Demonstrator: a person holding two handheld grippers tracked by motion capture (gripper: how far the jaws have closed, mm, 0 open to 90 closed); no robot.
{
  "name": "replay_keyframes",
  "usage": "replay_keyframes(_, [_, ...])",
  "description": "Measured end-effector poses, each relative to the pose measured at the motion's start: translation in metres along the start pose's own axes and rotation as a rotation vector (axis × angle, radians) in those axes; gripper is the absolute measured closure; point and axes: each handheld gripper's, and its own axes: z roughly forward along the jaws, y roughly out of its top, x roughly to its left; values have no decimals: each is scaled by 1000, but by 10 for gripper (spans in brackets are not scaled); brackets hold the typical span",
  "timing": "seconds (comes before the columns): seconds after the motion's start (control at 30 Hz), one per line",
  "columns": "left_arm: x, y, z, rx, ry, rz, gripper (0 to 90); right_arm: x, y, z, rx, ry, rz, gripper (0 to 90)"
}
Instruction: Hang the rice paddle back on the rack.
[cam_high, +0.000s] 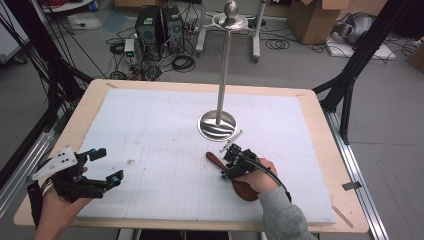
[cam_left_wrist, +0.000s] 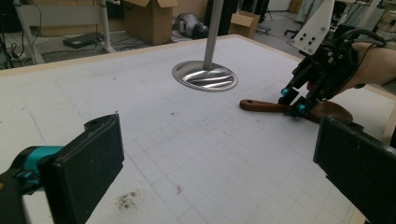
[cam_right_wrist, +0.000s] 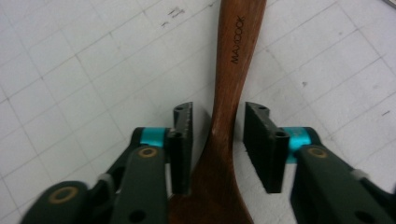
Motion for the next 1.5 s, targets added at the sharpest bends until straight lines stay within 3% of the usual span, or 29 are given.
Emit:
replay_keyframes(0.27, [0, 0, 0, 0, 1, -1, 22, -2, 1, -1, 19, 5, 5, 700])
replay_keyframes(0.37, [1, -1, 0, 0, 1, -4, 22, -1, 2, -1, 29, 35, -4, 720])
replay_keyframes(0.97, [2, -1, -1, 1, 4, -8, 22, 1, 7, -1, 66, 11, -7, 765])
replay_keyframes(1.27, [2, -1, -2, -5, 5, -9, 22, 1, 5, -14, -20, -2, -10, 767])
replay_keyframes(1.5, [1, -1, -2, 0, 7, -7, 22, 3, 2, -22, -64, -24, -43, 768])
